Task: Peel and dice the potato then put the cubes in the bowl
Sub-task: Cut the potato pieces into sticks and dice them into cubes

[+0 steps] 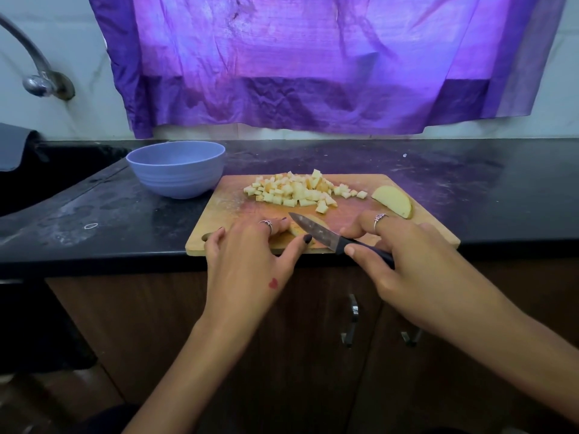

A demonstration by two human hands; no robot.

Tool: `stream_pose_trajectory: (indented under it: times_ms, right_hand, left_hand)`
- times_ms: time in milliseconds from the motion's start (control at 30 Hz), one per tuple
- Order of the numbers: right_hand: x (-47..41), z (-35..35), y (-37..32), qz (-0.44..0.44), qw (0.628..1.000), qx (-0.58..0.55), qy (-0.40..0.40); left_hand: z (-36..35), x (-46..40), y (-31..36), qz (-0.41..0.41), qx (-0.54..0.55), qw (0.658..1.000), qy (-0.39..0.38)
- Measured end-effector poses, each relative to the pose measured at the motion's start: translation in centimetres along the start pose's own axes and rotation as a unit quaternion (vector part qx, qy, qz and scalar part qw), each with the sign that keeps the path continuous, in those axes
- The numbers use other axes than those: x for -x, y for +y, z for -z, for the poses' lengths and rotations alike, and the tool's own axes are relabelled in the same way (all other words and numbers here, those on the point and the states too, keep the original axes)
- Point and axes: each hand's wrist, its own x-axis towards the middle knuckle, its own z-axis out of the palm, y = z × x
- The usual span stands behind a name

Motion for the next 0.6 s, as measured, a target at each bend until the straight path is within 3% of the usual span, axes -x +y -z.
stream_pose_trajectory:
  times_ms: [600]
  right_hand:
    - [-1.9, -1.5, -0.5, -0.001, 0.997, 0.075, -0.023]
  left_hand:
    - [0.0, -0.2, -0.1, -0.011, -0.016, 1.000, -0.021]
